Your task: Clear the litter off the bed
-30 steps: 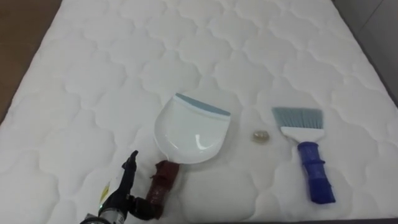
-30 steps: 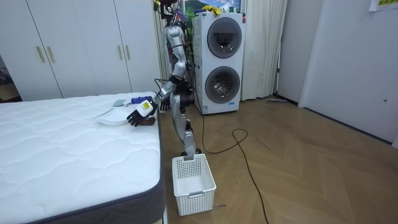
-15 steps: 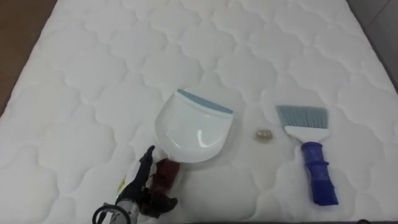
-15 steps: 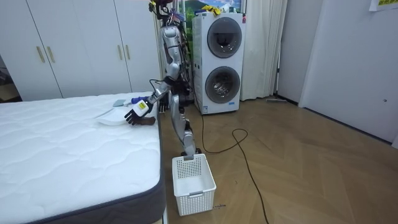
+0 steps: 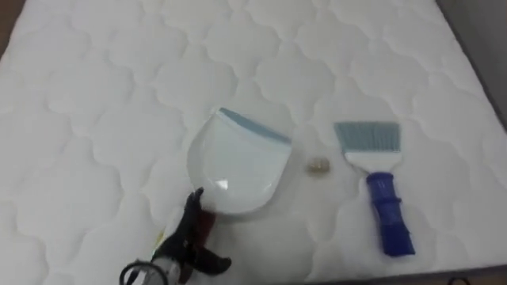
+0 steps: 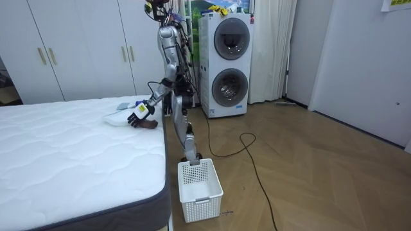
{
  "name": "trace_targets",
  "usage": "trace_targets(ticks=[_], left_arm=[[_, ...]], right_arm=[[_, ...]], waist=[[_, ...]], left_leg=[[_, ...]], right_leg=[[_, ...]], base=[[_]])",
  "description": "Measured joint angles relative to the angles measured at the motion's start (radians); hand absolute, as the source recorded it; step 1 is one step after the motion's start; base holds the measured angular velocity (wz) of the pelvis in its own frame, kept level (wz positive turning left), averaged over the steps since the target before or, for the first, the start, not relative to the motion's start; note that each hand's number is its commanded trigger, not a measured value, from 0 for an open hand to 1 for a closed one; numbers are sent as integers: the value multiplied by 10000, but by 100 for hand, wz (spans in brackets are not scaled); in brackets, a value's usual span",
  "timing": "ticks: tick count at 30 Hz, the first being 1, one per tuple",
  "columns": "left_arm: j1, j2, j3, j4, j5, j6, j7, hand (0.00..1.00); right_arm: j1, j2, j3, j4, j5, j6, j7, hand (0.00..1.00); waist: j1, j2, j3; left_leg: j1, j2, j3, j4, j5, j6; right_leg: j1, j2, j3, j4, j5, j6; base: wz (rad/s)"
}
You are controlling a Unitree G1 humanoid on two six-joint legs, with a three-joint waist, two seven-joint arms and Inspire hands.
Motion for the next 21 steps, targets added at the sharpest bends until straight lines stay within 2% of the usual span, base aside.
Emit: trace_targets(ticks=[1,2,3,5,7,11,12,17,21], left_arm=[[-30,22,-64,-3,30,-6,2,0],[3,-30,-124,-2,52,2,17,0],[13,-55,-159,-1,56,9,15,0],[66,-57,-163,6,49,10,15,0],[63,-53,-138,62,45,9,12,0],[3,-155,-130,379,61,4,14,0],[-26,-155,-118,650,165,9,27,0],[-25,-197,-108,1364,270,94,52,0],[-10,-175,-102,1585,269,129,52,0]], right_arm=[[104,67,-36,75,26,37,-36,0],[153,78,-69,105,84,148,-27,0],[187,74,-76,97,181,213,-21,0],[185,44,-70,58,195,234,-42,0],[183,-43,-29,-10,220,224,-42,0],[170,-57,114,4,378,236,-59,0],[174,-58,115,2,402,235,-57,0],[185,-74,93,8,550,242,-47,0],[172,-124,109,9,576,242,-54,0]], waist=[[37,-141,-36],[214,-212,-89],[315,-229,-91],[318,-176,-90],[282,-17,-105],[293,80,-107],[277,74,-109],[243,132,-122],[312,207,-167]], left_leg=[[-35,6,210,111,232,29],[91,27,436,66,298,61],[135,10,418,84,298,62],[167,-32,421,99,295,59],[183,-38,496,98,292,58],[278,-40,536,146,289,59],[268,-139,511,206,278,54],[234,-152,401,414,267,47],[115,-142,392,460,275,38]], right_leg=[[-28,-37,37,53,-82,116],[-58,-33,-104,132,-121,157],[-47,-37,-190,129,-122,160],[-8,-78,-465,108,-122,160],[2,-102,-756,106,-122,159],[84,-106,-790,121,-172,115],[101,-149,-896,133,-280,68],[-14,-193,-1028,438,-492,52],[-126,-191,-1055,507,-505,30]], base=[[20],[-9],[-17],[-14],[-8],[-3],[6],[9],[0]])
